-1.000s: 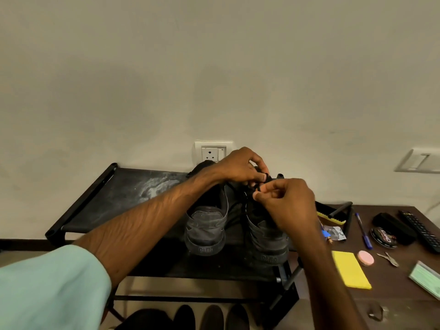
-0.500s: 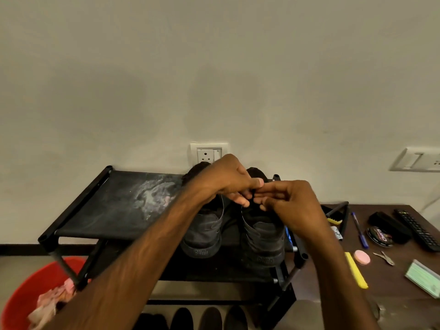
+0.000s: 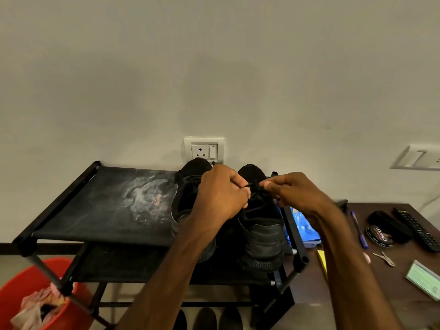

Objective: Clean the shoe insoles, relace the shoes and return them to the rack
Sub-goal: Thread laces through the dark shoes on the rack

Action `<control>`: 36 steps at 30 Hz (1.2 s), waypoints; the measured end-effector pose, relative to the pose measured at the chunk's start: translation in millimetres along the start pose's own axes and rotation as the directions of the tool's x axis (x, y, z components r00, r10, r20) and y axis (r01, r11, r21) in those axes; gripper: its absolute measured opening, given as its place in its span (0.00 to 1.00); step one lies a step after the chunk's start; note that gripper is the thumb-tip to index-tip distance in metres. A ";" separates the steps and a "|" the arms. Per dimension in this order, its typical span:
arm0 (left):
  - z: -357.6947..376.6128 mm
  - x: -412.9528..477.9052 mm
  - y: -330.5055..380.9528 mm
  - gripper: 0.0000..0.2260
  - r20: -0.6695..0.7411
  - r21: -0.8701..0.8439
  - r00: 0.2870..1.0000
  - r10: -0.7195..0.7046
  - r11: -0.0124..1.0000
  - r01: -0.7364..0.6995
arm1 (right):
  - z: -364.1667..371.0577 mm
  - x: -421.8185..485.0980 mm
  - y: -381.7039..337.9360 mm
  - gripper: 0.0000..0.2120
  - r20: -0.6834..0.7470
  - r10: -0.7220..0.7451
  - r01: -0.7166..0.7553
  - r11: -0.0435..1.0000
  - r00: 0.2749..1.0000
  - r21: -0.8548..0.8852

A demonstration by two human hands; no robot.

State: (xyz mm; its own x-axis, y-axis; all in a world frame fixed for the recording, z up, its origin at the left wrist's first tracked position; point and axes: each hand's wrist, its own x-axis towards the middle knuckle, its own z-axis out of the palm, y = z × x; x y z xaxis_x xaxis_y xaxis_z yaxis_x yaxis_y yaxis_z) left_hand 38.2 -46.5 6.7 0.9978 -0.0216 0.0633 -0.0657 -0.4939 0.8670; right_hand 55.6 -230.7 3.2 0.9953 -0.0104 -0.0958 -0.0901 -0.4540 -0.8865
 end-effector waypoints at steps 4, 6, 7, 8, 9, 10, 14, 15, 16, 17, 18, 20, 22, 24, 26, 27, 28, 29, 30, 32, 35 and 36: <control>-1.1 0.9 -3.1 0.03 -0.010 -0.014 1.000 0.001 1.000 -0.002 | 1.2 17.4 2.2 0.09 0.114 0.031 -0.030 0.999 0.993 -0.011; -1.8 0.4 -3.9 0.04 -0.016 -0.036 1.000 -0.002 0.999 0.002 | -1.8 18.7 5.1 0.08 0.137 0.043 -0.046 0.999 0.990 0.026; -2.1 0.3 -3.7 0.04 -0.018 -0.043 1.000 0.001 0.999 -0.002 | -2.3 19.0 6.3 0.08 0.136 0.043 -0.050 0.998 0.990 0.048; -1.9 0.1 -3.1 0.04 -0.020 -0.046 1.000 0.010 0.999 -0.011 | -2.5 19.4 8.1 0.08 0.131 0.043 -0.053 0.996 0.990 0.072; -2.0 -0.1 -2.5 0.03 -0.023 -0.050 1.000 0.021 0.999 -0.022 | -2.2 19.4 9.0 0.09 0.133 0.046 -0.059 0.994 0.990 0.095; -2.5 -0.6 -2.0 0.03 -0.024 -0.057 0.999 0.029 0.998 -0.031 | -1.9 19.9 9.9 0.09 0.143 0.052 -0.069 0.991 0.988 0.116; -4.4 -1.6 -2.3 0.02 -0.005 -0.096 0.999 0.042 0.994 -0.043 | -0.7 22.6 12.0 0.08 0.201 0.093 -0.131 0.973 0.975 0.187; -5.0 -1.7 -2.8 0.02 -0.005 -0.103 0.999 0.043 0.994 -0.043 | 0.2 23.2 11.9 0.08 0.205 0.107 -0.149 0.968 0.973 0.200; -5.2 -1.9 -3.3 0.02 -0.004 -0.109 0.999 0.042 0.993 -0.042 | 0.7 23.4 11.9 0.08 0.209 0.119 -0.164 0.963 0.971 0.215; -5.2 -1.7 -3.7 0.02 -0.005 -0.114 0.999 0.040 0.993 -0.040 | 1.1 23.3 11.5 0.08 0.220 0.124 -0.176 0.956 0.968 0.233; -5.1 -1.4 -3.9 0.02 -0.003 -0.119 0.999 0.037 0.992 -0.037 | 0.7 23.5 11.6 0.07 0.233 0.125 -0.185 0.949 0.964 0.256; -5.4 -1.1 -4.3 0.02 0.000 -0.129 1.000 0.028 0.991 -0.028 | -0.7 23.2 11.5 0.07 0.252 0.114 -0.186 0.941 0.961 0.284; -5.3 -0.4 -5.3 0.02 -0.011 -0.126 1.000 0.026 0.992 -0.028 | -1.8 23.0 12.6 0.06 0.230 0.103 -0.168 0.944 0.968 0.284; -4.8 1.1 -7.2 0.02 -0.043 -0.080 0.998 0.042 0.996 -0.045 | -2.3 23.7 15.0 0.07 0.178 0.094 -0.143 0.946 0.980 0.290; -4.6 2.6 -9.4 0.03 -0.081 -0.009 0.994 0.077 0.997 -0.078 | -4.3 24.5 17.8 0.07 0.132 0.090 -0.126 0.947 0.987 0.296; -4.9 3.2 -10.5 0.03 -0.095 0.025 0.990 0.099 0.995 -0.097 | -6.1 24.1 18.7 0.08 0.117 0.086 -0.118 0.946 0.989 0.302; -5.9 3.5 -11.7 0.03 -0.104 0.059 0.987 0.120 0.992 -0.114 | -8.4 23.3 19.2 0.08 0.108 0.076 -0.106 0.946 0.991 0.306; -7.1 4.2 -12.5 0.04 -0.105 0.096 0.984 0.141 0.987 -0.131 | -10.9 21.8 19.2 0.09 0.099 0.061 -0.089 0.949 0.993 0.304; -8.5 5.0 -12.9 0.03 -0.101 0.136 0.982 0.160 0.980 -0.146 | -13.9 20.4 19.1 0.09 0.086 0.047 -0.071 0.953 0.995 0.296; -11.9 7.3 -13.1 0.02 -0.093 0.211 0.975 0.201 0.961 -0.178 | -19.7 17.1 16.6 0.09 0.052 0.033 -0.046 0.962 0.998 0.268; -12.2 11.2 -14.3 0.02 -0.101 0.256 0.967 0.234 0.945 -0.202 | -26.3 13.3 13.4 0.07 -0.004 0.042 -0.040 0.972 0.999 0.232; -11.1 11.8 -15.1 0.02 -0.099 0.250 0.968 0.230 0.947 -0.199 | -27.0 11.9 12.6 0.07 -0.011 0.049 -0.045 0.969 0.999 0.241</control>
State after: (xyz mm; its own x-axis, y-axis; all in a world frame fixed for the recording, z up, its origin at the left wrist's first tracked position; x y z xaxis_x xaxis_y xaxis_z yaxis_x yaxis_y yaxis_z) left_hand 50.8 -29.7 -0.2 0.9496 -0.0484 0.3097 -0.2582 -0.6811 0.6852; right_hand 67.3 -260.6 3.1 0.9900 -0.0421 -0.1344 -0.1405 -0.2249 -0.9642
